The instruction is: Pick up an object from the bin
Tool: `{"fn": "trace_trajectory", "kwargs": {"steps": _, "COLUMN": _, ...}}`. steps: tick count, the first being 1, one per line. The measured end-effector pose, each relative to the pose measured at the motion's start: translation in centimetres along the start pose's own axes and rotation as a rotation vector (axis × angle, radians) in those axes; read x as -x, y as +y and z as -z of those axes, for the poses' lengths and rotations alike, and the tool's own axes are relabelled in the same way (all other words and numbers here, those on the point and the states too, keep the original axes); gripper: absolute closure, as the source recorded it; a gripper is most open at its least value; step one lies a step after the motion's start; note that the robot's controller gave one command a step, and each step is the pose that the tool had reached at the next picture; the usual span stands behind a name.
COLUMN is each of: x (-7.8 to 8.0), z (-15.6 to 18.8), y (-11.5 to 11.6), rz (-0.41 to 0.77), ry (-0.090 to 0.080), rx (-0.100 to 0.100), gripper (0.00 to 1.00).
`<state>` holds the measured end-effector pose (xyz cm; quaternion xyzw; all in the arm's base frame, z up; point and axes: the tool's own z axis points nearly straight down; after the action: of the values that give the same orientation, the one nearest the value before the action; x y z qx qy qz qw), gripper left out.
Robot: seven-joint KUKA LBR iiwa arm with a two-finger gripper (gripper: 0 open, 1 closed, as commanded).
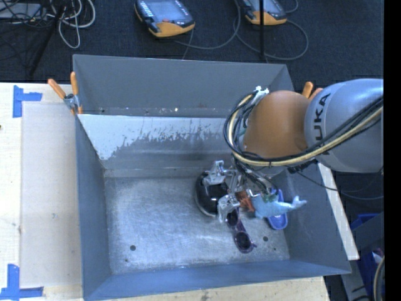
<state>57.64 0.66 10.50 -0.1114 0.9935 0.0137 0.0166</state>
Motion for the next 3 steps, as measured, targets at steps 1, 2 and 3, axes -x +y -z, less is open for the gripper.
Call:
{"fn": "trace_trajectory", "kwargs": {"steps": 1, "x": 0.0, "z": 0.0, "y": 0.0, "rz": 0.0, "ry": 0.0, "rx": 0.0, "gripper": 1.0}}
{"fn": "trace_trajectory", "kwargs": {"steps": 2, "x": 0.0, "z": 0.0, "y": 0.0, "rz": -0.001, "ry": 0.0, "rx": 0.0, "gripper": 1.0}}
{"fn": "trace_trajectory", "kwargs": {"steps": 3, "x": 0.0, "z": 0.0, "y": 0.0, "rz": -0.001, "ry": 0.0, "rx": 0.0, "gripper": 1.0}}
